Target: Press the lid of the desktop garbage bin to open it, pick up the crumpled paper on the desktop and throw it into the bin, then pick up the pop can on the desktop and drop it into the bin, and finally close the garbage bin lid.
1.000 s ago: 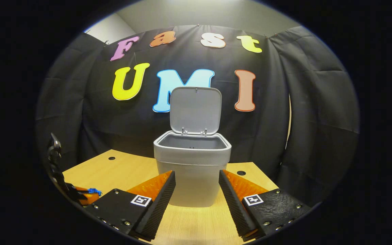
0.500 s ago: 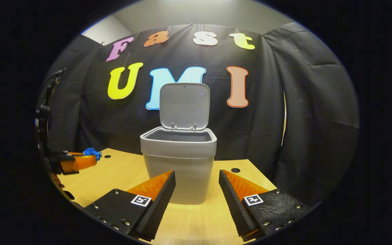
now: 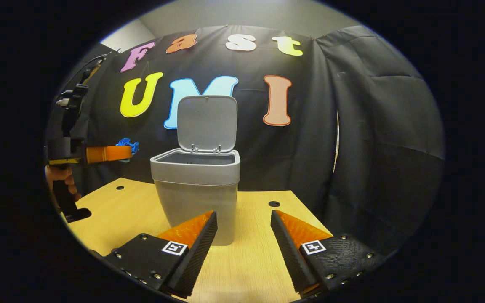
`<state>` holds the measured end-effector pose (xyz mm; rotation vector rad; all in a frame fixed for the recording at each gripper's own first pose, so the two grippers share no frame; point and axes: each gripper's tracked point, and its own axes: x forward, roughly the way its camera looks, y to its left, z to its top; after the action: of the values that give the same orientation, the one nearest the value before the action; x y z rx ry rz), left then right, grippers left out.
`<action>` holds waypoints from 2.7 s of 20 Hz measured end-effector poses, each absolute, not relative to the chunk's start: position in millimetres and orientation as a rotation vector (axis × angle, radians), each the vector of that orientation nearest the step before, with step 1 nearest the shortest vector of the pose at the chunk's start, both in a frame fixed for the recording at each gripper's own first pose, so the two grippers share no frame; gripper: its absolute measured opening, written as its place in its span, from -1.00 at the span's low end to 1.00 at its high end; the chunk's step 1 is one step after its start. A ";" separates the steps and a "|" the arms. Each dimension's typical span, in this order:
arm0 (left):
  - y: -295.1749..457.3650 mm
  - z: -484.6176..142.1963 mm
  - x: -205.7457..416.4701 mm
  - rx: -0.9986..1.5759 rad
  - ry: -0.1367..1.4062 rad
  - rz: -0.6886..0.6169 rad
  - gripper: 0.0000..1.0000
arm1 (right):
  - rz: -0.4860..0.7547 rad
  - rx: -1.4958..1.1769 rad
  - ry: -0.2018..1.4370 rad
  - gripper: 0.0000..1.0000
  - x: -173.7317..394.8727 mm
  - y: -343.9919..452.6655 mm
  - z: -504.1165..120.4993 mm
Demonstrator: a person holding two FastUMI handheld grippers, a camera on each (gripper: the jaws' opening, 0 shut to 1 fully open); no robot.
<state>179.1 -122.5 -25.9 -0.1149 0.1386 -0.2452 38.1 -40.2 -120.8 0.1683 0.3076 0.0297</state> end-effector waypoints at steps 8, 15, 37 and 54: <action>-174.0 -21.4 220.3 -0.100 0.146 -0.310 -0.54 | 0.027 0.130 0.289 0.67 39.9 -49.1 -116.6; -189.4 -31.7 227.3 -0.126 0.199 -0.374 0.18 | -0.012 0.116 0.313 0.67 28.3 -46.4 -119.3; -43.6 -11.8 115.9 -0.033 0.081 -0.198 0.90 | 0.262 0.130 0.307 0.92 10.0 88.1 -93.4; 10.5 -36.4 51.0 -0.061 0.133 -0.099 0.91 | 0.663 0.085 0.562 0.94 -34.4 200.2 -147.1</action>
<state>51.0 10.5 -36.4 -0.0607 0.1327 -0.0995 -34.4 200.2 -147.1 0.0850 0.5624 0.6632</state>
